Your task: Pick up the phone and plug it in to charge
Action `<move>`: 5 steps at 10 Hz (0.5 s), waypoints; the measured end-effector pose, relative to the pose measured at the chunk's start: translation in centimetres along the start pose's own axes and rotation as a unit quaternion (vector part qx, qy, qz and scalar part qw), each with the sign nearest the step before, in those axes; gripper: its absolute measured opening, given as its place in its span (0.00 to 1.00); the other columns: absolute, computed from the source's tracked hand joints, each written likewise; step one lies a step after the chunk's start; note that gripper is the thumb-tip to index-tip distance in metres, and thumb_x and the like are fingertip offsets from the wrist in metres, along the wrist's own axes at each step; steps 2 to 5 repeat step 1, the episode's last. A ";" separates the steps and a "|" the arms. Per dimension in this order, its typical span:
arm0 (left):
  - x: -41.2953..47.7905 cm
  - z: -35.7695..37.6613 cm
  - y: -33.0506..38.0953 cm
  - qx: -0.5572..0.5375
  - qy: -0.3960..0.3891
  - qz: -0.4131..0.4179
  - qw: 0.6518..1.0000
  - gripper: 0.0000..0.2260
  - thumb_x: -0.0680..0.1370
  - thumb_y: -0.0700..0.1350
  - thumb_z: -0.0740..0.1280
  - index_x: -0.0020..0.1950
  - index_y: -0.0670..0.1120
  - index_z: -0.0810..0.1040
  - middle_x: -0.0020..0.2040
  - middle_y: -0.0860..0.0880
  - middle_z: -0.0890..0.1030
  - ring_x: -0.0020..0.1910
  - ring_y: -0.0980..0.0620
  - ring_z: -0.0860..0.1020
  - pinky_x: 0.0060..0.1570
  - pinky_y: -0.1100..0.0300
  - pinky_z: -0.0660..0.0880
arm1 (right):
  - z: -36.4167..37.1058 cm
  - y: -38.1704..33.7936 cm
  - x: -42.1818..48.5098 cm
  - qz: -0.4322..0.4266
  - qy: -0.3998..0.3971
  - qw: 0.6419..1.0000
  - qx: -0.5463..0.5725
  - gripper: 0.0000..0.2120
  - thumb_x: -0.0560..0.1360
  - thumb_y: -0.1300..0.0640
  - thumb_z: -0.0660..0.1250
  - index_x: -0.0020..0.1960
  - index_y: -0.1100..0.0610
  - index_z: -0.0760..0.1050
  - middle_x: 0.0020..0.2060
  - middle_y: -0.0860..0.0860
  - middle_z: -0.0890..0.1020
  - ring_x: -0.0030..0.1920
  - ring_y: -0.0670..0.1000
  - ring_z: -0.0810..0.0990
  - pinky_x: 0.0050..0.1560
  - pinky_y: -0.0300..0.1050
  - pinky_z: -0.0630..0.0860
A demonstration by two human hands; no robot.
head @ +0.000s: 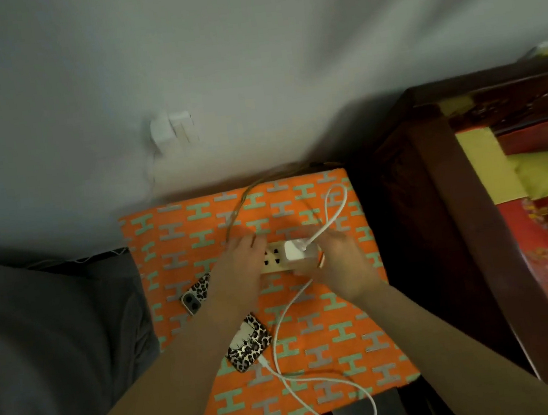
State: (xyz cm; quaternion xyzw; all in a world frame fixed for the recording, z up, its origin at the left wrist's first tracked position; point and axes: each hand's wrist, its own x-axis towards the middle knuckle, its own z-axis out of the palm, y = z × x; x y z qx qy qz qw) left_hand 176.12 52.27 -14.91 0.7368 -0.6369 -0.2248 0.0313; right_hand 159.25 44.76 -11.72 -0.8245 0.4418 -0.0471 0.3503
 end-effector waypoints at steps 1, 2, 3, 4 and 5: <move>-2.2 -4.3 0.3 0.011 0.011 -0.007 1.000 0.33 0.68 0.49 0.73 0.70 0.46 0.65 0.70 0.47 0.69 0.68 0.46 0.68 0.62 0.53 0.70 | -3.2 -1.8 -2.7 0.069 -0.016 0.991 -0.117 0.30 0.71 0.51 0.72 0.69 0.52 0.64 0.64 0.50 0.72 0.63 0.53 0.72 0.56 0.48 0.74; -2.2 -4.3 0.3 0.011 0.011 -0.007 1.000 0.33 0.68 0.49 0.73 0.70 0.46 0.65 0.70 0.47 0.69 0.68 0.46 0.68 0.62 0.53 0.70 | -3.2 -1.8 -2.7 0.069 -0.016 0.991 -0.117 0.30 0.71 0.51 0.72 0.69 0.52 0.64 0.64 0.50 0.72 0.63 0.53 0.72 0.56 0.48 0.74; -2.2 -4.3 0.3 0.011 0.011 -0.007 1.000 0.33 0.68 0.49 0.73 0.70 0.46 0.65 0.70 0.47 0.69 0.68 0.46 0.68 0.62 0.53 0.70 | -3.2 -1.8 -2.7 0.069 -0.016 0.991 -0.117 0.30 0.71 0.51 0.72 0.69 0.52 0.64 0.64 0.50 0.72 0.63 0.53 0.72 0.56 0.48 0.74; -2.2 -4.3 0.3 0.011 0.011 -0.007 1.000 0.33 0.68 0.49 0.73 0.70 0.46 0.65 0.70 0.47 0.69 0.68 0.46 0.68 0.62 0.53 0.70 | -3.2 -1.8 -2.7 0.069 -0.016 0.991 -0.117 0.30 0.71 0.51 0.72 0.69 0.52 0.64 0.64 0.50 0.72 0.63 0.53 0.72 0.56 0.48 0.74; -2.2 -4.3 0.3 0.011 0.011 -0.007 1.000 0.33 0.68 0.49 0.73 0.70 0.46 0.65 0.70 0.47 0.69 0.68 0.46 0.68 0.62 0.53 0.70 | -3.2 -1.8 -2.7 0.069 -0.016 0.991 -0.117 0.30 0.71 0.51 0.72 0.69 0.52 0.64 0.64 0.50 0.72 0.63 0.53 0.72 0.56 0.48 0.74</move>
